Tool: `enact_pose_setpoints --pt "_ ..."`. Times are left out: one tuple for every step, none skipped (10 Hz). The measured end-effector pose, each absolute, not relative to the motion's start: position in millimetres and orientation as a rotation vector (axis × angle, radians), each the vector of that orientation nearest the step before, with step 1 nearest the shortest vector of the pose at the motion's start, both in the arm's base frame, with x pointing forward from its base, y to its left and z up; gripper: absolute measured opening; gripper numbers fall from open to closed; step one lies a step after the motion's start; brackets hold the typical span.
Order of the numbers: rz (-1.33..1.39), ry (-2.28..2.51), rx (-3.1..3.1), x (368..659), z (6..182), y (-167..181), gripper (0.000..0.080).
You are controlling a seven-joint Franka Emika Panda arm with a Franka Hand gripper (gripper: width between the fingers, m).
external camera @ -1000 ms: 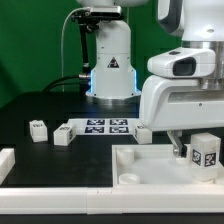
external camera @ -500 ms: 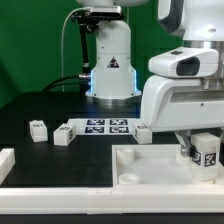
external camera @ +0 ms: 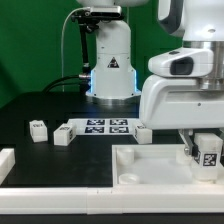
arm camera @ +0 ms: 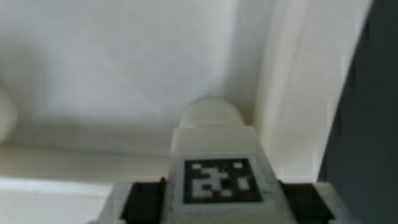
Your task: Assemble one leg
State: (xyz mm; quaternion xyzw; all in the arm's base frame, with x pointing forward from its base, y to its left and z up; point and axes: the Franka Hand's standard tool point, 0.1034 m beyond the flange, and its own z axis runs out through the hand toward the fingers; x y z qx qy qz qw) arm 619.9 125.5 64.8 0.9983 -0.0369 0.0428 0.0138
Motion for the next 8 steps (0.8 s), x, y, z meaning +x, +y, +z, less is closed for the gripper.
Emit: enact_pose_setpoints --pt "0.139 -0.321 3.097 619.9 64.8 126.3 0.0289" --pt "0.150 -0.565 3.064 619.9 64.4 127.5 0.0289" --pt "0.180 -0.804 3.011 619.6 63.8 128.6 0.0290" --pt "0.204 -1.025 2.945 618.8 63.4 130.1 0.0290" --pt "0.229 -1.185 2.885 618.2 63.3 131.2 0.0290" --pt "0.231 -1.342 2.823 618.1 63.4 131.5 0.0290" --pt "0.227 -1.467 2.773 618.1 63.4 131.6 0.0290" --pt "0.221 -1.542 2.743 617.8 63.3 133.0 0.0290"
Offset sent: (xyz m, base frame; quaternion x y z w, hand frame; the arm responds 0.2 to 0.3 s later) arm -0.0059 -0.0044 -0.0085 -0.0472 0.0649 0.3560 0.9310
